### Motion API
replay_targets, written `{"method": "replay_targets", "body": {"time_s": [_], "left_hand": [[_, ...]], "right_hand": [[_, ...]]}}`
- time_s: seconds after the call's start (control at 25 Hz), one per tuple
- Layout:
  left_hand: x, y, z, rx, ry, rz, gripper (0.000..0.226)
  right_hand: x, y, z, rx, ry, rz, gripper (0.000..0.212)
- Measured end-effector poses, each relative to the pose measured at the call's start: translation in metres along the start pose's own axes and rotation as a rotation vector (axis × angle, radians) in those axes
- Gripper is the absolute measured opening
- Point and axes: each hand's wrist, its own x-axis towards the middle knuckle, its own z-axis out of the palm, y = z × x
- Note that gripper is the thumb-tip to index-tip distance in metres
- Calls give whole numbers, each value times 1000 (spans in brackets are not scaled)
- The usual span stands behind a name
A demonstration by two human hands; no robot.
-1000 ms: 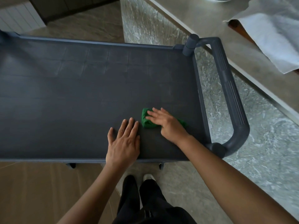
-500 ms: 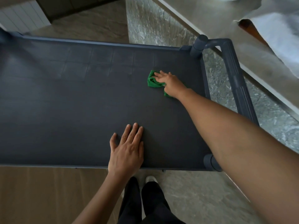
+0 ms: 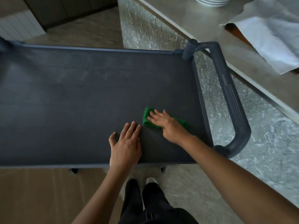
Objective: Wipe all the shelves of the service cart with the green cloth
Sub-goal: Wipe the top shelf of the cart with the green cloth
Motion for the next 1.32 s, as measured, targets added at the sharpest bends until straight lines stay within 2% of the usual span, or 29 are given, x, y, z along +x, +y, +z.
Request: {"method": "replay_targets", "body": {"time_s": [0.24, 0.52, 0.84, 1.12, 1.2, 1.32], "left_hand": [[1, 0, 1, -20, 18, -13, 50], [-2, 0, 3, -5, 25, -15, 50], [0, -1, 6, 9, 8, -12, 53], [0, -1, 5, 13, 4, -15, 53], [-1, -1, 5, 7, 5, -9, 52], [-1, -1, 4, 5, -1, -4, 52]], "right_hand": [[-67, -15, 12, 64, -147, -116, 70], [-77, -10, 6, 81, -272, -192, 74], [-39, -2, 8, 59, -79, -109, 71], [71, 23, -15, 5, 113, 125, 70], [103, 32, -30, -12, 122, 173, 68], [136, 46, -52, -71, 35, 226, 68]]}}
